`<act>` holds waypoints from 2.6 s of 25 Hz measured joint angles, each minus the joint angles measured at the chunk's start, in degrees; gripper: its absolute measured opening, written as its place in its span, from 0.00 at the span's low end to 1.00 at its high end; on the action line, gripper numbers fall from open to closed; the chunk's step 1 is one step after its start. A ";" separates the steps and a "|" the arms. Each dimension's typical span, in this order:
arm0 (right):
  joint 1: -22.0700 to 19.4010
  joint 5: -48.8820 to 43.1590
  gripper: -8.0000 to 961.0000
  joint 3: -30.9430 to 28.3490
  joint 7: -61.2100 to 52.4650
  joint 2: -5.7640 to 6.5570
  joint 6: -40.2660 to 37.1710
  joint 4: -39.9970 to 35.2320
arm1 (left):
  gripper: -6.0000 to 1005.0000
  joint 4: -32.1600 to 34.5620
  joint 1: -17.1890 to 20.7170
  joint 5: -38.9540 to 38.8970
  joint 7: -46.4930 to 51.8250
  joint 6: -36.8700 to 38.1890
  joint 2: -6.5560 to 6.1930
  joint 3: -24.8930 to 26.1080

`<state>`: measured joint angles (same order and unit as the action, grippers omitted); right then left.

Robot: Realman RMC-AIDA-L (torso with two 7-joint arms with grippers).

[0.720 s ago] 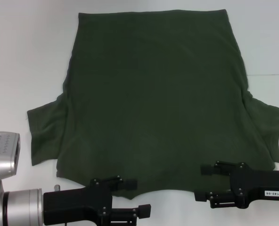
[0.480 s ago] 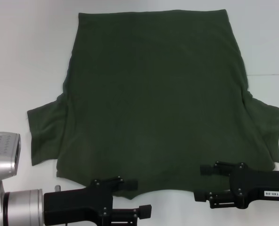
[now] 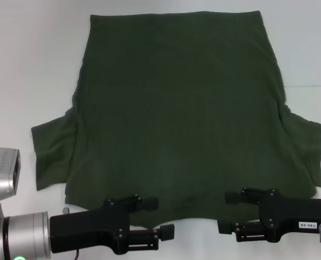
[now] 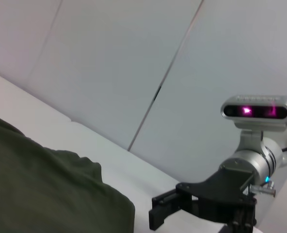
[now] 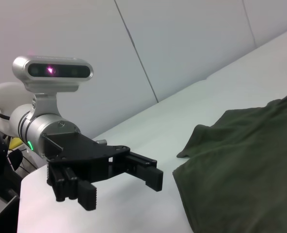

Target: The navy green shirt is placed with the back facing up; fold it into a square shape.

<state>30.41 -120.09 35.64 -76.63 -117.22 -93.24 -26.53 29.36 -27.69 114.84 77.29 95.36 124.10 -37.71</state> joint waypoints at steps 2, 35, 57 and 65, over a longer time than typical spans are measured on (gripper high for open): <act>0.00 0.02 0.96 -0.04 0.18 -0.16 0.08 0.07 | 0.87 -0.02 0.00 -0.22 0.13 -0.03 0.02 0.00; 0.04 0.11 0.96 -4.44 -0.19 -0.82 1.31 0.51 | 0.87 0.52 -0.02 -11.05 16.93 -41.89 -0.28 11.97; 0.35 0.12 0.96 -4.44 -0.19 -0.90 1.31 0.51 | 0.87 0.87 1.94 -9.59 16.58 -42.11 -0.29 11.48; 0.33 0.12 0.96 -4.44 -0.14 -0.90 1.31 0.52 | 0.87 0.19 1.78 -8.07 16.45 -42.04 -0.19 11.19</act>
<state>30.74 -119.97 31.20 -76.77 -118.12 -91.93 -26.01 29.55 -25.91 106.77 93.74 53.32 123.91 -26.51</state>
